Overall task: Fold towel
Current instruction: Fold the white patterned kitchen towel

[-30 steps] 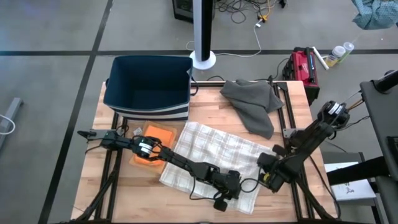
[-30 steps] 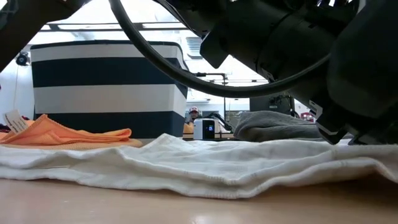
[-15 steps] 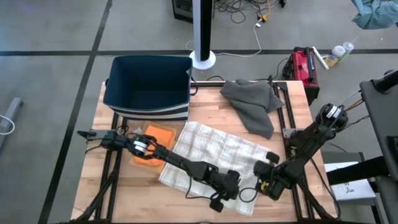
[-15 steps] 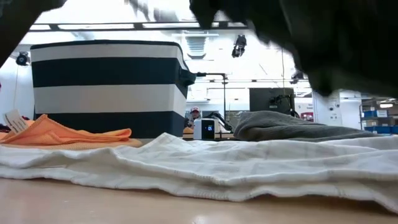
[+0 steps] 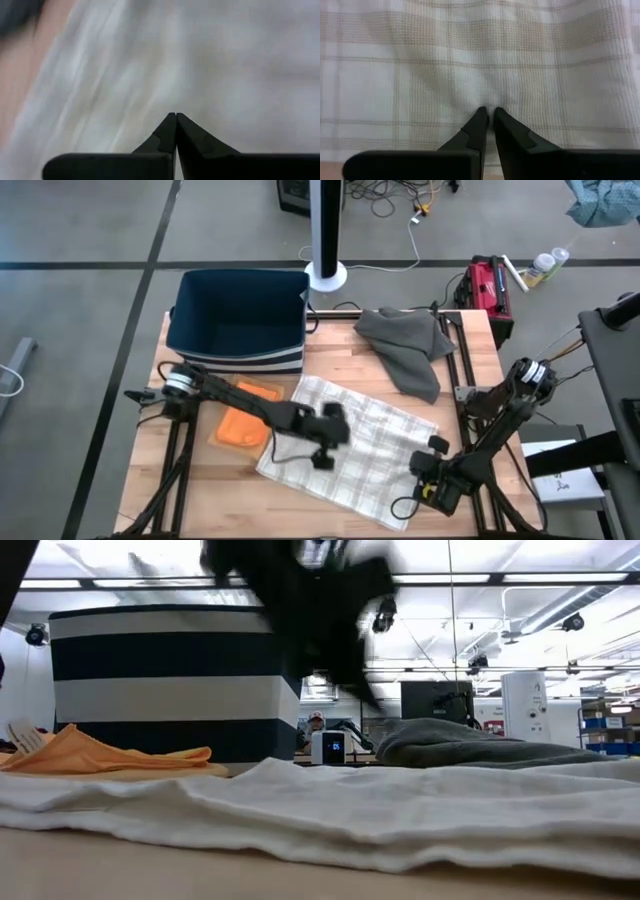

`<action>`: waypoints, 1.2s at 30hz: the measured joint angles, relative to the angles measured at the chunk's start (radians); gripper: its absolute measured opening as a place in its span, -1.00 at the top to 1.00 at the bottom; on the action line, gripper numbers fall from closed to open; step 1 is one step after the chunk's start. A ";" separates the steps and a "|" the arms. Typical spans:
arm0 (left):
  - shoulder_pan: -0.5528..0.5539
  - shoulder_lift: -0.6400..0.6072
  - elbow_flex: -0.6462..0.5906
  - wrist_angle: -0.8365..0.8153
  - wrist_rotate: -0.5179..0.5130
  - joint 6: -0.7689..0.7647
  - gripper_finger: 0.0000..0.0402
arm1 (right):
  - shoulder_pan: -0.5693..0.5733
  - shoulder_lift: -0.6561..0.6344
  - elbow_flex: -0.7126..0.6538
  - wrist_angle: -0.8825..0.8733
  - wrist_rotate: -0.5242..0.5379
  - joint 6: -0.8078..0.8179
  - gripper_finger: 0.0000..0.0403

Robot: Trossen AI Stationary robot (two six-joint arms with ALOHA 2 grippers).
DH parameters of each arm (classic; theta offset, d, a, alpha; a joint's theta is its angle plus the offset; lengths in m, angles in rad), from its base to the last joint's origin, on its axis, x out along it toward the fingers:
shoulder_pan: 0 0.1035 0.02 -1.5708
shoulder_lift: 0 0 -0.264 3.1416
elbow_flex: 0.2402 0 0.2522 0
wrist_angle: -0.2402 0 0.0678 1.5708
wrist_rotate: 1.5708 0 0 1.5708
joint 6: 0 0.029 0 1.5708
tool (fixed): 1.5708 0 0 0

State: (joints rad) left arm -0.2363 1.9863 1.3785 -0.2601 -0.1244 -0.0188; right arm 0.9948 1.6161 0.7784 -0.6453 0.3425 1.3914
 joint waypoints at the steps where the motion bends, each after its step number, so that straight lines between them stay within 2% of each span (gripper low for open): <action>1: 0.024 -0.015 -0.070 0.034 -0.009 -0.033 1.00 | 0.003 -0.014 -0.002 -0.002 0.005 -0.001 0.84; 6: 0.087 -0.030 -0.323 0.279 0.026 -0.130 1.00 | 0.004 -0.057 -0.004 -0.005 0.041 -0.004 0.84; 10: 0.058 -0.026 -0.388 0.362 0.045 -0.160 1.00 | -0.022 -0.044 -0.010 -0.012 0.049 -0.005 0.84; 17: -0.016 -0.067 -0.398 0.218 0.046 -0.280 1.00 | -0.111 -0.008 -0.024 -0.019 0.037 -0.080 0.84; 24: -0.103 -0.177 -0.408 0.012 0.051 -0.394 1.00 | -0.293 -0.020 -0.018 -0.024 0.083 -0.318 0.84; 28: -0.113 -0.236 -0.411 -0.018 -0.015 -0.409 1.00 | -0.341 -0.073 0.017 -0.047 0.090 -0.435 0.84; 30: -0.109 -0.254 -0.409 -0.001 -0.074 -0.404 1.00 | -0.343 -0.128 0.027 -0.054 0.170 -0.432 0.84; 33: -0.105 -0.250 -0.410 0.006 -0.133 -0.382 1.00 | -0.354 -0.193 0.015 -0.110 0.306 -0.333 0.84; 36: -0.103 -0.231 -0.411 0.036 -0.164 -0.376 1.00 | -0.391 -0.225 -0.012 -0.167 0.327 -0.220 0.84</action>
State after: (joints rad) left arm -0.3397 1.7549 0.9677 -0.2243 -0.2882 -0.3943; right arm 0.6035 1.3906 0.7666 -0.8127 0.6694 1.1710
